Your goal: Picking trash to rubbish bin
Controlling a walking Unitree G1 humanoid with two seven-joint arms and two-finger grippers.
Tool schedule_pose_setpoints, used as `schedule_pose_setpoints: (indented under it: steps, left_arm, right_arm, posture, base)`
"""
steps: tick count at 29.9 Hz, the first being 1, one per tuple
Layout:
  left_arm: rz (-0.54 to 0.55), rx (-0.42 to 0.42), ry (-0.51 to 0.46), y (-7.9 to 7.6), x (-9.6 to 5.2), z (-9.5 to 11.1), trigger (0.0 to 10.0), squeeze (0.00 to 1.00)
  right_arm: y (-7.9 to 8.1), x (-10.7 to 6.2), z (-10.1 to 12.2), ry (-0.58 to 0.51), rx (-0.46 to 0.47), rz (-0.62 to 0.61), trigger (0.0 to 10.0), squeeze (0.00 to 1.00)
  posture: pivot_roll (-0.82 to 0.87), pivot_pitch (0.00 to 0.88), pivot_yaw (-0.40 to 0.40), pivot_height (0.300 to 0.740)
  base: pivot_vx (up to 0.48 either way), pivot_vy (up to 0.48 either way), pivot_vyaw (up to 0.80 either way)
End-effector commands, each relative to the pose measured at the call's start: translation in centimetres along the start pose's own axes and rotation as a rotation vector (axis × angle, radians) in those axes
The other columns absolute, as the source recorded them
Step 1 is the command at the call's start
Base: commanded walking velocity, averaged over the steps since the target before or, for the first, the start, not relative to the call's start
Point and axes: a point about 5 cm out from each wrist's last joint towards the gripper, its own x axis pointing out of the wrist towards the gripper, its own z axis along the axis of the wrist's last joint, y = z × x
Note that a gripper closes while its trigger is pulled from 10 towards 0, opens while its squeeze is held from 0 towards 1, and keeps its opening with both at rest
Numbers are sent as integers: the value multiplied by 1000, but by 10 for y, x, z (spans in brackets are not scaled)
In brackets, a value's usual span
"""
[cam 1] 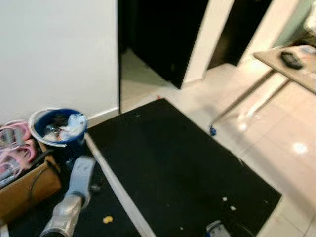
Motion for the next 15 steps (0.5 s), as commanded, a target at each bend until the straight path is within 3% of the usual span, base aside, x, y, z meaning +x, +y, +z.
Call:
schedule_pose_setpoints:
  steps: [1, 7, 11, 15]
  left_arm:
    - [20, -28, 31, 2, -1, -7, 10000, 0]
    - [63, -46, 272, 7, -28, -73, 10000, 0]
    - [49, -49, 357, 1, -39, -96, 10000, 0]
    - [-5, 35, 430, -9, -46, -111, 10000, 0]
  right_arm:
    - [-2, 0, -3, 10, -11, -5, 10000, 0]
    - [-1, 0, -4, 13, -14, -3, 10000, 0]
    - [-2, 0, -4, 13, -16, -4, 10000, 0]
    - [-3, 0, -4, 12, -17, -6, 10000, 0]
  posture:
    - [87, 86, -17, 740]
    - [83, 90, -15, 740]
    - [81, 89, -18, 740]
    - [82, 80, -20, 740]
  base:
    - [0, 0, -800]
    - [0, 0, -800]
    - [0, 0, -800]
    - [0, 0, -800]
